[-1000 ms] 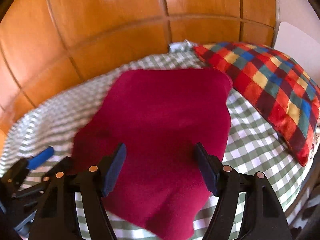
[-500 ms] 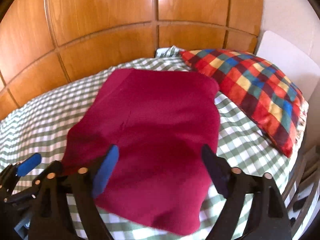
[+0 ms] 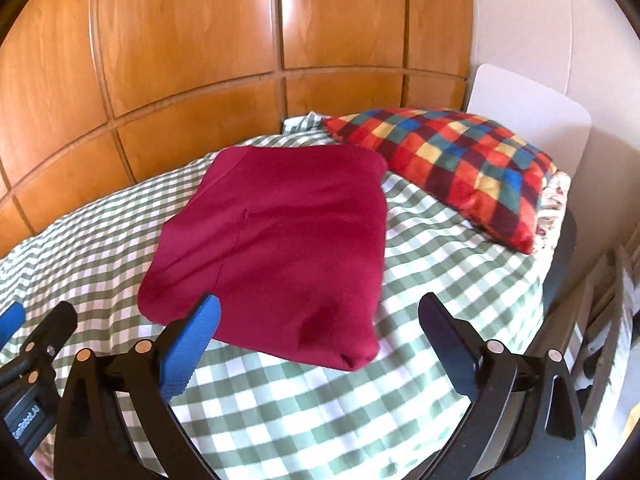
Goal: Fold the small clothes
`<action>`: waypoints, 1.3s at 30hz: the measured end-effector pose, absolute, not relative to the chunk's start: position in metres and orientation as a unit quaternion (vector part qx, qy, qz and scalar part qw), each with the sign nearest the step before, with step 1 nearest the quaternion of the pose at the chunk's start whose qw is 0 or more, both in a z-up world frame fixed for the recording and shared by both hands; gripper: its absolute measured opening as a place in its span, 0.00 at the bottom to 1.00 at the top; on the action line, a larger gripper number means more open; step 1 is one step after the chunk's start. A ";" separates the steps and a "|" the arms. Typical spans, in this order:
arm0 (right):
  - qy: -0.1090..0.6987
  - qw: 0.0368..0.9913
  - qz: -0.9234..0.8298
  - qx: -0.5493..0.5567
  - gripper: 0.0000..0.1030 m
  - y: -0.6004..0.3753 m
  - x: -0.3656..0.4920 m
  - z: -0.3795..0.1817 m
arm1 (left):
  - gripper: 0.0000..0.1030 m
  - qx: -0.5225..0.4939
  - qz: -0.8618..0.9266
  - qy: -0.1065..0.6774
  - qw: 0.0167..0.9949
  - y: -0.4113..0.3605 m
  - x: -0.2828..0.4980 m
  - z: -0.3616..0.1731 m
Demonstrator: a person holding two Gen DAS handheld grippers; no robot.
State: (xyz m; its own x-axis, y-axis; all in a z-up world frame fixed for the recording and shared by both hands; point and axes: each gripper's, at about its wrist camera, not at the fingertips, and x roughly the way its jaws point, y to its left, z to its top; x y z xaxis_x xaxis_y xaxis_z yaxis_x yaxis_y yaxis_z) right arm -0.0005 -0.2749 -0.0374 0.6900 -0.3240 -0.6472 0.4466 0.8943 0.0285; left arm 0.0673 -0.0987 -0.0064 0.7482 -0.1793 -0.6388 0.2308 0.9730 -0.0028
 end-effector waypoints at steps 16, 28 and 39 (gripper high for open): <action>0.309 0.923 -0.212 0.089 0.95 -0.269 -0.024 -0.027 | 0.97 0.041 -0.079 0.332 0.939 -0.098 0.044 -0.002; 0.293 0.924 -0.223 0.100 0.95 -0.275 -0.028 -0.017 | 0.97 0.046 -0.097 0.319 0.942 -0.108 0.043 0.009; 0.292 0.925 -0.222 0.100 0.95 -0.277 -0.027 -0.015 | 0.97 0.051 -0.103 0.312 0.943 -0.113 0.042 0.012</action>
